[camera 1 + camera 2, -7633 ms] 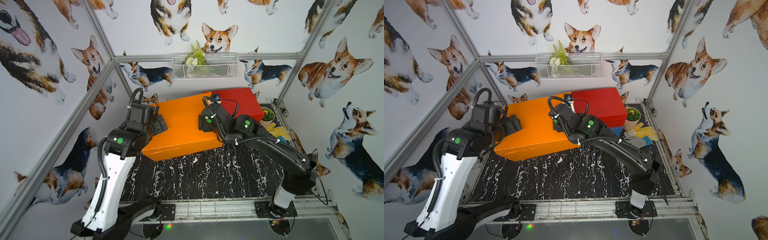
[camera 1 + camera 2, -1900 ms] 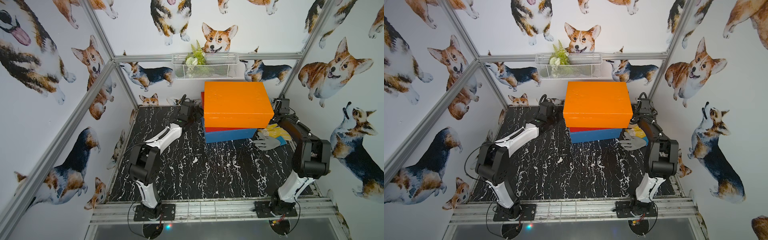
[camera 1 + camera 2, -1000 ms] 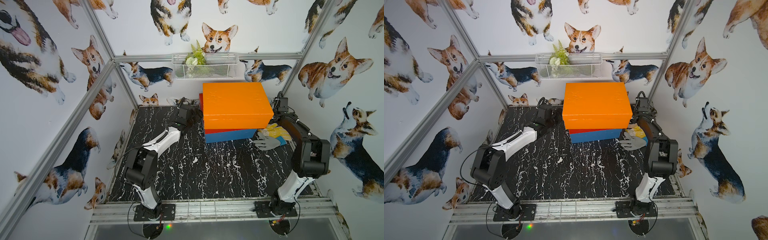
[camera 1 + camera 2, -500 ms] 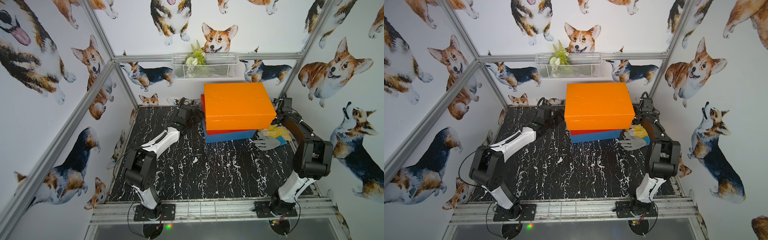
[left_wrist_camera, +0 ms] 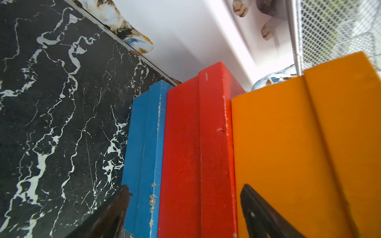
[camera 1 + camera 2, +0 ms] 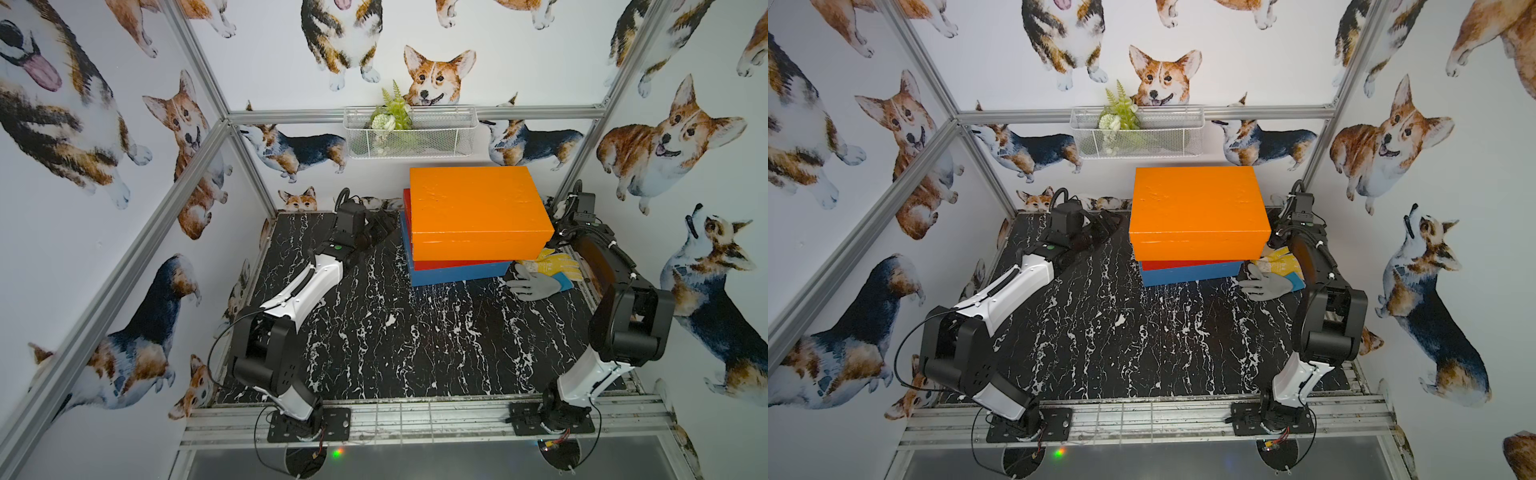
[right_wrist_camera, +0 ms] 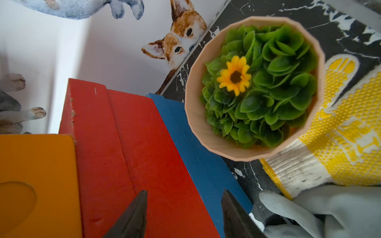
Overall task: Stack the shoeboxes
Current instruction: Adjust the shoebox.
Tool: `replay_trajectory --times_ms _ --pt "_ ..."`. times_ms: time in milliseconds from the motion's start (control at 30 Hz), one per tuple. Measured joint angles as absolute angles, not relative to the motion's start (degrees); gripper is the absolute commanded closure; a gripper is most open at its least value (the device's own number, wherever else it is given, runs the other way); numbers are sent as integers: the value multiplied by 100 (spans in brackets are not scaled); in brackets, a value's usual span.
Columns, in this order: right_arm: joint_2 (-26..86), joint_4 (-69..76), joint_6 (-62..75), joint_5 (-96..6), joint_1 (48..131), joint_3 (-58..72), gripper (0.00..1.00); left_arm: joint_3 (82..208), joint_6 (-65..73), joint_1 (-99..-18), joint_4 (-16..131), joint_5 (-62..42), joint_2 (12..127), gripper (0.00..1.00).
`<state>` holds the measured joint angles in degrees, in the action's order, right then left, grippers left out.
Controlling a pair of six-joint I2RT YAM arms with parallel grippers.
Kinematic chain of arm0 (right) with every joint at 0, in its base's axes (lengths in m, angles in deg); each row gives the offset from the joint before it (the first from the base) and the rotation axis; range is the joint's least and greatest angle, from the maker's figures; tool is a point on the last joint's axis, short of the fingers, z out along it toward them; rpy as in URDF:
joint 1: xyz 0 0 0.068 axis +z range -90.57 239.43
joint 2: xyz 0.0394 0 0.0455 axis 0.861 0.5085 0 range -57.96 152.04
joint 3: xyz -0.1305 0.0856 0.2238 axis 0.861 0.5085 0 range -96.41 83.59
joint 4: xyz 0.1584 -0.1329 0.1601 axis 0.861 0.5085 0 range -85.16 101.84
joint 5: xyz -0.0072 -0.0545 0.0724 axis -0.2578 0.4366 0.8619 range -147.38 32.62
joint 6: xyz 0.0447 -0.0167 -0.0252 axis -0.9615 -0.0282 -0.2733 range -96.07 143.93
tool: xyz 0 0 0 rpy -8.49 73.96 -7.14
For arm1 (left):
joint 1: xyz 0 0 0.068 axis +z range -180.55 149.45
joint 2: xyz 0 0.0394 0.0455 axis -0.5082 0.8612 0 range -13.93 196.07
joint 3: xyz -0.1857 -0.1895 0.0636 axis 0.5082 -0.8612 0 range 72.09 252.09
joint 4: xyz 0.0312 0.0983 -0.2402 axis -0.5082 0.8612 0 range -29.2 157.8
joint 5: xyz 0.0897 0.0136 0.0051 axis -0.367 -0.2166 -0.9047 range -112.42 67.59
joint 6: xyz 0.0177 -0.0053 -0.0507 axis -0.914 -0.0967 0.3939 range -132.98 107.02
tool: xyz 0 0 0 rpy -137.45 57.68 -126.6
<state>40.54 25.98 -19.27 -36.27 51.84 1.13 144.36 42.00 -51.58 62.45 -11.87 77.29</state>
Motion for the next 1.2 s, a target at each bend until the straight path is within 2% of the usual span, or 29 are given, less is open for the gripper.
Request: replay_trajectory --times_ms 367,600,867,900,1067,1200 --pt "4419 2605 -1925 -3450 5343 -210 43 14412 4209 -5156 6206 -997 7864 14" --pt "4146 2738 -1833 -3492 5057 -243 41 14397 4132 -5078 6324 -979 7567 14" --pt "2463 2939 -1632 -3680 4762 736 38 13614 3771 -5016 6407 -1126 5978 13" --pt "2135 2968 -1586 -3763 4740 950 33 13481 3667 -5062 6413 -1141 5733 13" --pt "452 3068 -1453 -3758 4742 1875 25 13173 3232 -5554 6647 -1233 4909 11" --pt "-671 3086 -1392 -3710 4766 2463 24 13291 2845 -6098 6811 -1399 4774 10"
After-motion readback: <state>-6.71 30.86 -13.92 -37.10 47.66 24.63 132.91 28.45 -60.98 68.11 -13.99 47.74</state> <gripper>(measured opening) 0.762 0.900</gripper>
